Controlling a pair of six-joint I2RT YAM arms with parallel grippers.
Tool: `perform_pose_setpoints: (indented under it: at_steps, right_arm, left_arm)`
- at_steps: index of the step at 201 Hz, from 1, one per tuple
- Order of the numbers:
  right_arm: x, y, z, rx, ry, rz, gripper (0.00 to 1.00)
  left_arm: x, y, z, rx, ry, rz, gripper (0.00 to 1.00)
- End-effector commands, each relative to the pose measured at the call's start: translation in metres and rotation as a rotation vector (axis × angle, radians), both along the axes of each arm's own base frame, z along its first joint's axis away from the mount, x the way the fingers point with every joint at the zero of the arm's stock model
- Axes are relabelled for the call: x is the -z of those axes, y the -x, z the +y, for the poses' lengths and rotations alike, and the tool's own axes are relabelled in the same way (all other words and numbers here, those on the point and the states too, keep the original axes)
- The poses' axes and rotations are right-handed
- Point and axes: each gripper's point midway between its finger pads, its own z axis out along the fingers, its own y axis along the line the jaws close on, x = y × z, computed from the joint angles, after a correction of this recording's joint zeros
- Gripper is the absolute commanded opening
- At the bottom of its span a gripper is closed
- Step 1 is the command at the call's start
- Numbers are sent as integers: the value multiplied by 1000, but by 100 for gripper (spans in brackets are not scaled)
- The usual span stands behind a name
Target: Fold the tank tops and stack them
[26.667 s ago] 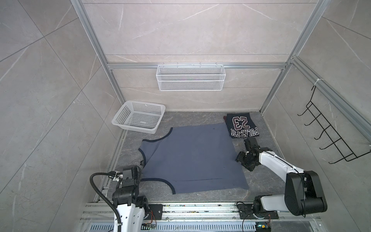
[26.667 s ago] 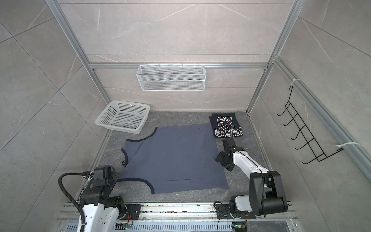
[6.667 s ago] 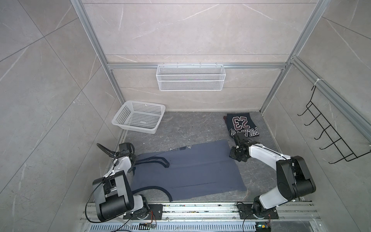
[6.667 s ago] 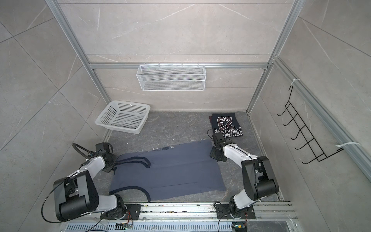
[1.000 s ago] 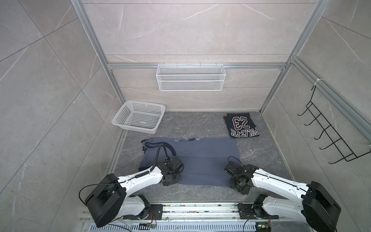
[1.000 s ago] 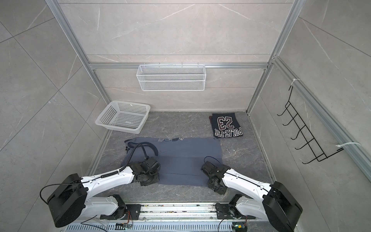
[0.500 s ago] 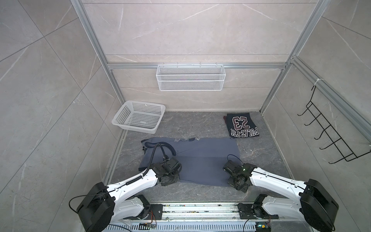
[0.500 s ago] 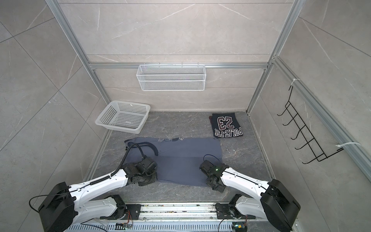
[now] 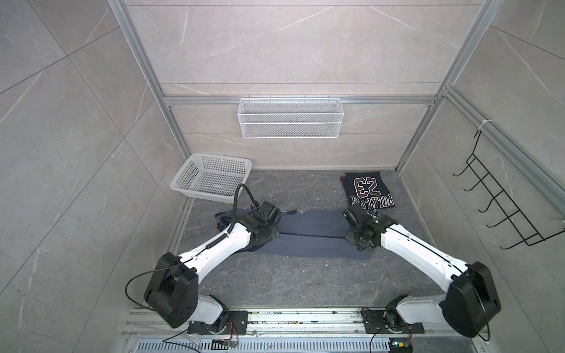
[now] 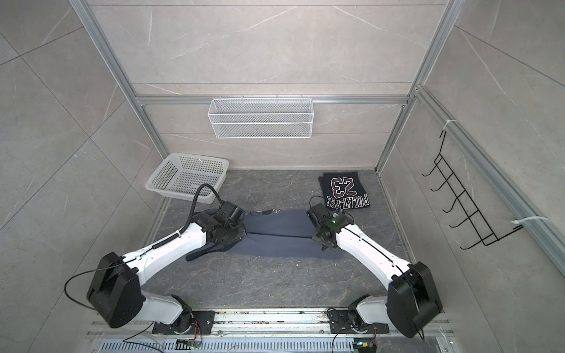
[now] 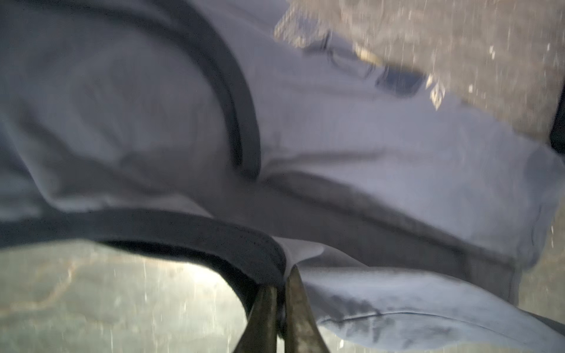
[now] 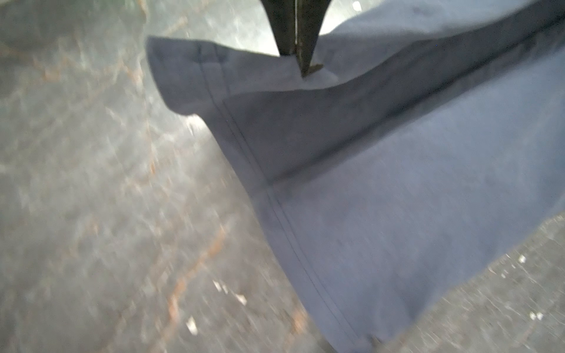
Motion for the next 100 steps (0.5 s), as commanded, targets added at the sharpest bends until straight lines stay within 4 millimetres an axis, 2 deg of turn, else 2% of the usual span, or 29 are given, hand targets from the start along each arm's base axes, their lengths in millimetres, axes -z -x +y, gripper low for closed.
perform_pose_setpoints:
  at_steps: [1,30,48,64,77,86,97,100]
  right_arm:
    - [-4,-41,9,-106,22,-24,0]
    - [1,-73,4,-88,50,-25,0]
    - [6,-86,-1,-77,72,-24,0]
    - [16,-95,-3,-72,74,-6,0]
    - [24,-103,-3,-77,68,6,0]
    - [29,-108,-1,-88,63,21,0]
    - [31,-114,-1,-103,71,33,10]
    - [31,-115,-2,-103,77,37,16]
  left_arm:
    - [-8,-39,1,28,-40,-49,7]
    - [0,-77,1,19,-35,-42,7]
    - [9,-93,4,6,-26,-20,7]
    - [18,-103,3,9,-23,-2,12]
    - [26,-108,1,20,-23,24,19]
    - [30,-112,0,26,-26,35,29]
    - [33,-114,4,28,-40,55,45]
    - [33,-114,5,32,-45,62,50]
